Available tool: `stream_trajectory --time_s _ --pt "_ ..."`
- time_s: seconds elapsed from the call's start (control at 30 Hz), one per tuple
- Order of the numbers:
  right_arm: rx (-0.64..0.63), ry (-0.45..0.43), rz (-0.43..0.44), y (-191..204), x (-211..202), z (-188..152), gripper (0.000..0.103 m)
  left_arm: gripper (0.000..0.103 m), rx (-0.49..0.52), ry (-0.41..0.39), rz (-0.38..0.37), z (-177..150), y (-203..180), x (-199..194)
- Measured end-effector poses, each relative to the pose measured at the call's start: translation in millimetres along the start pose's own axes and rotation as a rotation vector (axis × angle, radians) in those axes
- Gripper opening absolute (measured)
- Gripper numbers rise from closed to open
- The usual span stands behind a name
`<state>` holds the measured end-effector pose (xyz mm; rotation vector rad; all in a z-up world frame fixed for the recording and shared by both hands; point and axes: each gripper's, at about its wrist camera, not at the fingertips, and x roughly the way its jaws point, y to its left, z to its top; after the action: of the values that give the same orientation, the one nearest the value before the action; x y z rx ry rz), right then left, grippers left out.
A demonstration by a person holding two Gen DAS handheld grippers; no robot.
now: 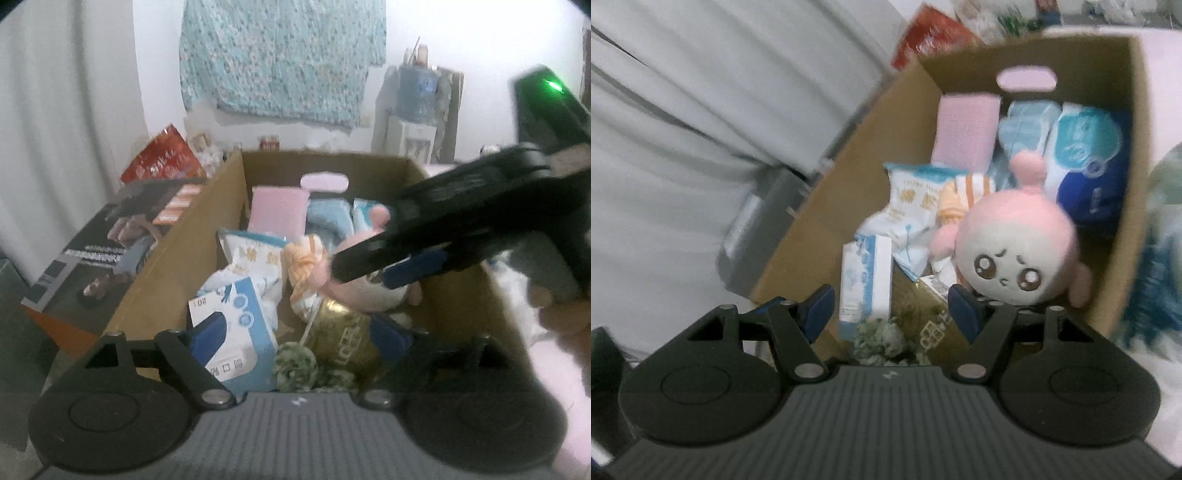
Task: Organize soft objects
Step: 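Lower both items into the box and open both grippers, then withdraw both grippers from the box toward the white yogurt cup on the bed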
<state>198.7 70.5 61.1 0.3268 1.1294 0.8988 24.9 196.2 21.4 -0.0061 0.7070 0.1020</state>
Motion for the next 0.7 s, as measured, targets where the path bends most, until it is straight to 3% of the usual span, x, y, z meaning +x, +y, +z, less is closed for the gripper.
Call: stream_trajectory --time_s 0.07,0.27,0.47,0.7 --pt "0.000 -0.061 0.028 -2 -31 -12 0.078 0.093 -0.014 -0.042 -0.010 -1 -2 -12" --pt "0.029 -0.262 0.077 -31 -129 -63 0.081 0.098 -0.037 -0.167 -0.047 -5 -21 -43" --pt "0.184 -0.483 -0.057 -91 -220 -133 0.084 0.102 -0.013 -0.240 -0.154 -13 -52 -64" --pt "0.357 -0.547 -0.180 -145 -252 -195 0.084 0.102 0.097 -0.216 -0.300 -23 -113 -65"
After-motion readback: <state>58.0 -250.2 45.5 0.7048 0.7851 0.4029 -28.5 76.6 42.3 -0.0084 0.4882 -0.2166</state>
